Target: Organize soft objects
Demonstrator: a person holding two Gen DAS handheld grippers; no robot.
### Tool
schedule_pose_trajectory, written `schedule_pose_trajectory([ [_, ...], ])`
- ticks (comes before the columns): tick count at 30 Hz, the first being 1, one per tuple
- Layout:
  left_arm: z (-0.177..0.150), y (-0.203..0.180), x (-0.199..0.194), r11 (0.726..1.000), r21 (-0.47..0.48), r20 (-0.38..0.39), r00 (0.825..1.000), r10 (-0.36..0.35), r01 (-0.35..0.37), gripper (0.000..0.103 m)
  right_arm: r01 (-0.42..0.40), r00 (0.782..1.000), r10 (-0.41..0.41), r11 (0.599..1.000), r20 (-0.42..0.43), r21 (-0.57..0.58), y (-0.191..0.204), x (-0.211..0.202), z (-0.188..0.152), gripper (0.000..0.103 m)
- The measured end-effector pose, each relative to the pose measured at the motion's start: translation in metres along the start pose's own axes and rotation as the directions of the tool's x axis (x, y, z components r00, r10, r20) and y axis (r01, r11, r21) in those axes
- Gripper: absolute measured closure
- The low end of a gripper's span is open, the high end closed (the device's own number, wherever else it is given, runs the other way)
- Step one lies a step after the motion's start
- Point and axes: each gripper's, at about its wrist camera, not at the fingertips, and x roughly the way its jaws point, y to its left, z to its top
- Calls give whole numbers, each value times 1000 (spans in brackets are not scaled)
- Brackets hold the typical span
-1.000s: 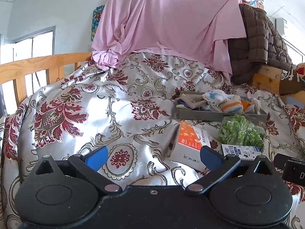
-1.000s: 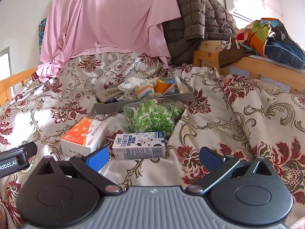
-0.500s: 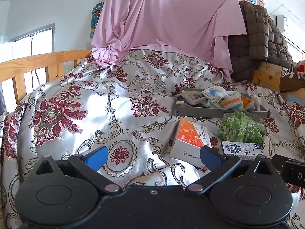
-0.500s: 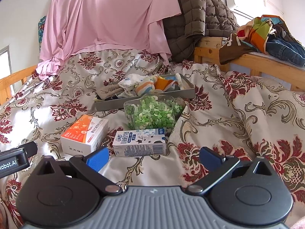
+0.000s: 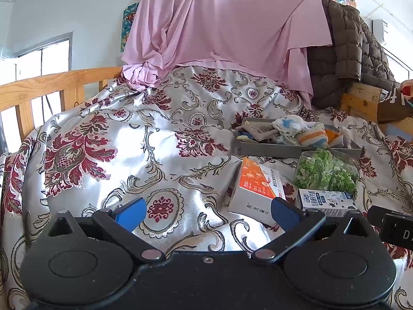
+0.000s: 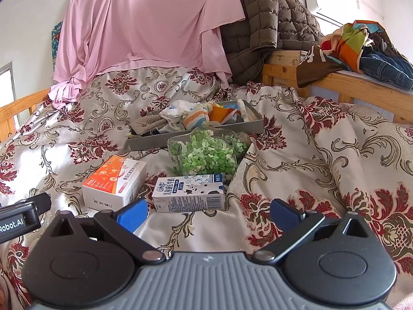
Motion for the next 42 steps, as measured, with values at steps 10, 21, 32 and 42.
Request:
schedule_pose_trajectory([
  [10, 0, 0, 0, 1000, 0, 0, 1000, -1, 1, 1, 0, 1000, 0, 1000, 0, -1, 0, 0, 0, 0],
  [21, 0, 0, -1, 1000, 1, 1, 1000, -2, 2, 1, 0, 1000, 0, 1000, 0, -1, 0, 0, 0, 0],
  [32, 0, 0, -1, 1000, 1, 1, 1000, -2, 2, 1, 0, 1000, 0, 1000, 1, -1, 0, 0, 0, 0],
  [42, -1, -2, -1, 1000, 8, -1, 1000, -4, 4, 1, 0, 1000, 0, 1000, 0, -1, 0, 0, 0, 0],
])
